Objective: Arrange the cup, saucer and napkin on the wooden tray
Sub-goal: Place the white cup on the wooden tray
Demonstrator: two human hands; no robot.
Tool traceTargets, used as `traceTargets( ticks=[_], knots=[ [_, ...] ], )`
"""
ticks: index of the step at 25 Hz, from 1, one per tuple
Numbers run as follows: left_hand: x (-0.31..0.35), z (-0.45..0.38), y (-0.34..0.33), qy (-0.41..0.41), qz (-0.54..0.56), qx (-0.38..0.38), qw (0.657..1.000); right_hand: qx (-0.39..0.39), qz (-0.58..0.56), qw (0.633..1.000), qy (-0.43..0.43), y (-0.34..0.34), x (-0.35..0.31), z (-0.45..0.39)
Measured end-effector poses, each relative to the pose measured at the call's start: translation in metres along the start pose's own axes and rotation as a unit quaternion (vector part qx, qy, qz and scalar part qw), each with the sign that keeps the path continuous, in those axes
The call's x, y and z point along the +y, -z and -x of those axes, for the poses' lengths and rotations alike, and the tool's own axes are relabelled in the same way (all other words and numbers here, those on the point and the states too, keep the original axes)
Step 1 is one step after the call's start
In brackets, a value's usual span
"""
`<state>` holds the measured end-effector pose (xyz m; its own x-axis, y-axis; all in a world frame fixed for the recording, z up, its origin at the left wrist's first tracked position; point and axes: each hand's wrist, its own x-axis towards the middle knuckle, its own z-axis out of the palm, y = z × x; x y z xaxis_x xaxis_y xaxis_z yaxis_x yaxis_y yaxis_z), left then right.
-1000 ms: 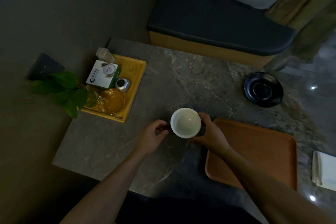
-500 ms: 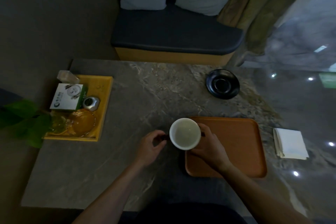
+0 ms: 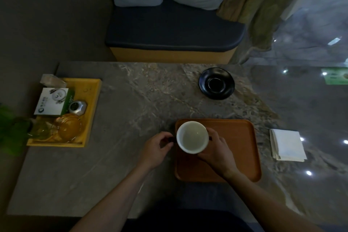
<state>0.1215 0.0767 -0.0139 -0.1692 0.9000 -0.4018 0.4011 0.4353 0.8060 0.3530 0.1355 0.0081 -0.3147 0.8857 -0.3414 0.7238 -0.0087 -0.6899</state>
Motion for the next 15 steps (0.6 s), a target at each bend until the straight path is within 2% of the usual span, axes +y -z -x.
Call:
traceTargets(
  ticks=[9,15],
  knots=[
    [0.005,-0.015,0.000,0.006,-0.008,0.018,1.000,-0.020,0.000,1.000,-0.001,-0.001,0.008,-0.021],
    [0.003,-0.021,0.002,0.018,-0.006,-0.001,1.000,-0.021,-0.005,1.000,-0.008,-0.006,0.009,-0.022]
  ],
)
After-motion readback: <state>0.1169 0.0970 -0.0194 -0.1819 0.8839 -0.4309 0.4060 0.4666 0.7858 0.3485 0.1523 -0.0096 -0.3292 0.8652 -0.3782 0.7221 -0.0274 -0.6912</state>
